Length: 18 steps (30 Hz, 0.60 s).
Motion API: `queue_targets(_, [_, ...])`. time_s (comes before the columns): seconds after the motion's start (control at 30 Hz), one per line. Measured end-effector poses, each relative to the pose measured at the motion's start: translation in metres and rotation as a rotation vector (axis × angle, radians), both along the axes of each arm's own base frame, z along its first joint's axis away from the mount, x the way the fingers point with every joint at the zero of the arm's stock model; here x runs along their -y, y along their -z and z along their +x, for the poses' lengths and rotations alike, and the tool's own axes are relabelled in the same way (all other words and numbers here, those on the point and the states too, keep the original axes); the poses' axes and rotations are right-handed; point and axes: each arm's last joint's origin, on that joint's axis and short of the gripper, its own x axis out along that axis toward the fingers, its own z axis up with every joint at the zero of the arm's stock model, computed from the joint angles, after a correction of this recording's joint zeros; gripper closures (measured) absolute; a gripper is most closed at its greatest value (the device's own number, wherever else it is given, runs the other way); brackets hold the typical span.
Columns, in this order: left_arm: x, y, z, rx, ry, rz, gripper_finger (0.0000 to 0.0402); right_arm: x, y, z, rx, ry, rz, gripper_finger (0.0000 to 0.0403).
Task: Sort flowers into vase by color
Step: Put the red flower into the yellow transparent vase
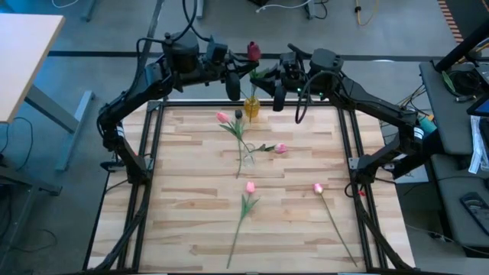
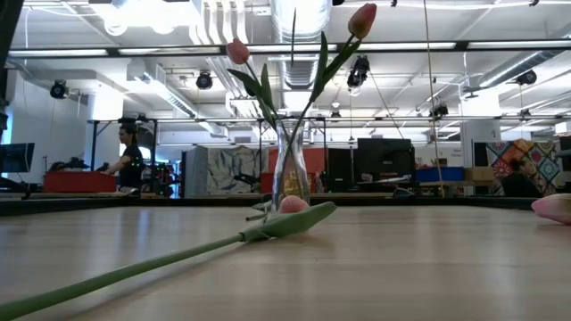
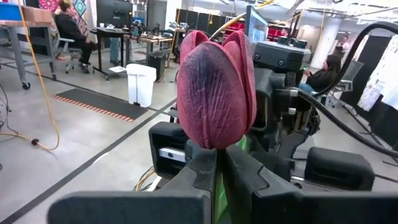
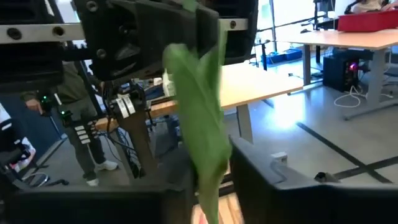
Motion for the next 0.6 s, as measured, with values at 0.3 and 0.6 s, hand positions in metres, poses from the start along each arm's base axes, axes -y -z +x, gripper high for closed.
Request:
queue_targets(0.3, [0.002, 0.000, -0.007, -0.028, -0.003, -0.014, 0.0353, 0.007, 0.000, -0.003, -0.003, 0.016, -0.029, 0.0388])
queue_targets(0.6, [0.005, 0.006, -0.016, -0.136, -0.011, -0.011, 0.0273, 0.033, 0.001, -0.016, -0.014, 0.060, -0.086, 0.0390])
